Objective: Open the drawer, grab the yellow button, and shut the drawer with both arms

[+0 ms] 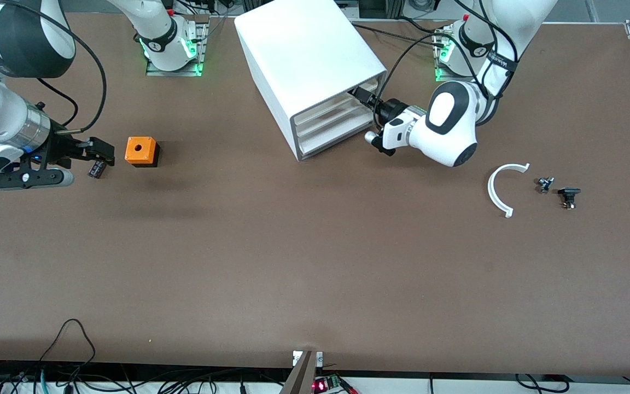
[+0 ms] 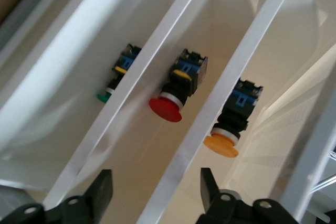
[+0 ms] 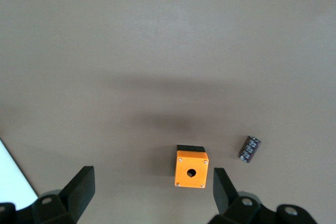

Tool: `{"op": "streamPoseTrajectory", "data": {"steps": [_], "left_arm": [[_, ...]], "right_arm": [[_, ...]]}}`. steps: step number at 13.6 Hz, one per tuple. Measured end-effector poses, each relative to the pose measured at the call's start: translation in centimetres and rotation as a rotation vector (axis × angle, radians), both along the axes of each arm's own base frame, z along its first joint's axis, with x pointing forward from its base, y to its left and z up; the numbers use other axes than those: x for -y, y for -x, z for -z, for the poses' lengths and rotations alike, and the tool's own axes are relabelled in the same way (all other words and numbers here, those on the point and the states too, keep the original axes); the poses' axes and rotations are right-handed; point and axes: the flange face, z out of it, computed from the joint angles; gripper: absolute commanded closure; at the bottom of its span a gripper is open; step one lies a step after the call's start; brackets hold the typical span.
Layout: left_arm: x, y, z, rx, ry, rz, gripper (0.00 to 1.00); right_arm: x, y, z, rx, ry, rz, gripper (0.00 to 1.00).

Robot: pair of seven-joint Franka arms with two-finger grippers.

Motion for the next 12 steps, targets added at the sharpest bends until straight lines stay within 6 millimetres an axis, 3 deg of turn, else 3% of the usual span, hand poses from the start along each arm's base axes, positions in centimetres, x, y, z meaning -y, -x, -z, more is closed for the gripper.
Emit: {"op": "streamPoseTrajectory", "data": {"steps": [1, 2, 3, 7, 12], "left_arm": [[-0.1, 0.1, 0.2, 0.000, -0.004, -0.004, 0.63], [-0.1, 0.2, 0.3, -0.001, -0.006, -0.003, 0.90], [0.0, 0.3, 0.3, 0.000, -0.006, -0.003, 1.00], [-1.2, -1.3, -0.5, 0.035, 0.002, -0.061, 1.00], [-8.6, -7.6, -2.3, 0.183, -0.046, -0.256, 1.00]], "right_arm": [[-0.6, 0.0, 0.3, -0.007, -0.011, -0.005, 0.00], [-1.4, -0.1, 0.8, -0.015, -0.020, -0.015, 0.00], [-2.4, -0.1, 1.2, -0.023, -0.023, -0.030, 0.00], [-5.2, -0.5, 2.2, -0.032, -0.021, -0.074, 0.00], [-7.8, -1.1, 0.2, 0.010, -0.061, -0.145, 0.00]]}}
